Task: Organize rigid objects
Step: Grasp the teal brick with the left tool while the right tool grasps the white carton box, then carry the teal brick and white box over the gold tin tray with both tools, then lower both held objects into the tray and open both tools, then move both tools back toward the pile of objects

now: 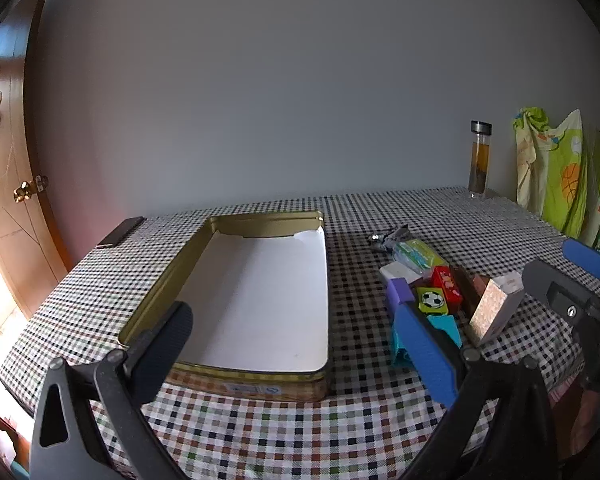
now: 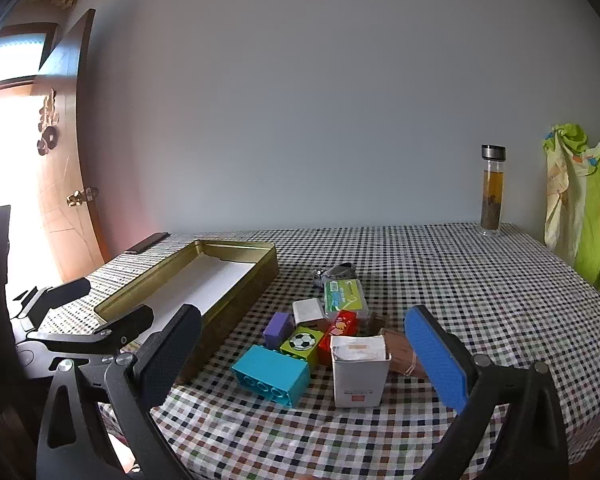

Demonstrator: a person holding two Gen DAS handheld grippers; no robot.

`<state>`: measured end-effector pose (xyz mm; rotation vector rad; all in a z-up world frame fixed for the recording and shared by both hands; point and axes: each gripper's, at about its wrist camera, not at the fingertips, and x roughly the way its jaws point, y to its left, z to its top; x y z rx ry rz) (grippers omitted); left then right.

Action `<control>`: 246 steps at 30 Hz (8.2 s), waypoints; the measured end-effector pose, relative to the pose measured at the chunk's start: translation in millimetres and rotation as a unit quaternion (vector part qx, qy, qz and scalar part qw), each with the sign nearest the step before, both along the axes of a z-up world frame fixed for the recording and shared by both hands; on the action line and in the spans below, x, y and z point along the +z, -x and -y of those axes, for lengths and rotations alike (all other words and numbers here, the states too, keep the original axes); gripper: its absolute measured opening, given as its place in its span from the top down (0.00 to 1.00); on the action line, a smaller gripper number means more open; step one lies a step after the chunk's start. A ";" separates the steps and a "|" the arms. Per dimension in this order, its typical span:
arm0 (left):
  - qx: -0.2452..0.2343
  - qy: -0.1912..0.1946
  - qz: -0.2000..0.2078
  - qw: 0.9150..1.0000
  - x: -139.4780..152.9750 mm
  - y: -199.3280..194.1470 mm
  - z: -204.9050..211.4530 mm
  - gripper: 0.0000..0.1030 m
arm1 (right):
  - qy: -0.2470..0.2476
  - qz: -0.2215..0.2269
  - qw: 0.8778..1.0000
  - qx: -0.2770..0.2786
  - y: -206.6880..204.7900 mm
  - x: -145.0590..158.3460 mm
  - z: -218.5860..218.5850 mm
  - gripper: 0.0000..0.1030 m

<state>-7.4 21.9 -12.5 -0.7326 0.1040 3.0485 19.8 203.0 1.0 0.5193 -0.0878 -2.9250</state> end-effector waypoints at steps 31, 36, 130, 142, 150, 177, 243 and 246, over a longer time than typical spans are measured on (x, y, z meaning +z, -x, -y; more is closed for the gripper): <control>-0.099 0.020 0.036 0.994 -40.3 16.5 -61.3 0.00 | 0.012 0.071 0.997 -0.008 48.2 -64.9 -45.8 0.57; -0.125 0.034 0.048 0.990 -46.1 23.3 -80.0 0.01 | 0.022 0.062 0.998 -0.017 45.2 -59.6 -56.3 0.57; 0.068 -0.012 0.022 0.997 -17.8 76.8 84.9 0.36 | -0.046 0.105 0.972 0.206 131.0 -12.5 114.3 0.57; 0.061 -0.001 0.032 0.998 -15.9 91.7 88.4 0.36 | -0.063 0.131 0.966 0.213 153.5 -8.1 127.2 0.57; 0.053 0.004 0.049 0.997 -16.5 105.9 87.8 0.36 | -0.074 0.179 0.955 0.223 181.8 -9.2 140.5 0.57; 0.007 0.044 0.159 0.986 -17.0 160.8 73.2 0.36 | -0.147 0.300 0.916 0.221 239.1 -22.8 170.2 0.57; -0.111 0.033 0.053 0.992 -40.2 78.7 -100.2 0.01 | 0.045 0.174 0.983 -0.030 98.8 -71.8 -87.9 0.11; -0.118 0.023 0.059 0.991 -41.7 81.8 -97.1 0.01 | 0.057 0.185 0.981 -0.022 97.9 -73.9 -90.2 0.11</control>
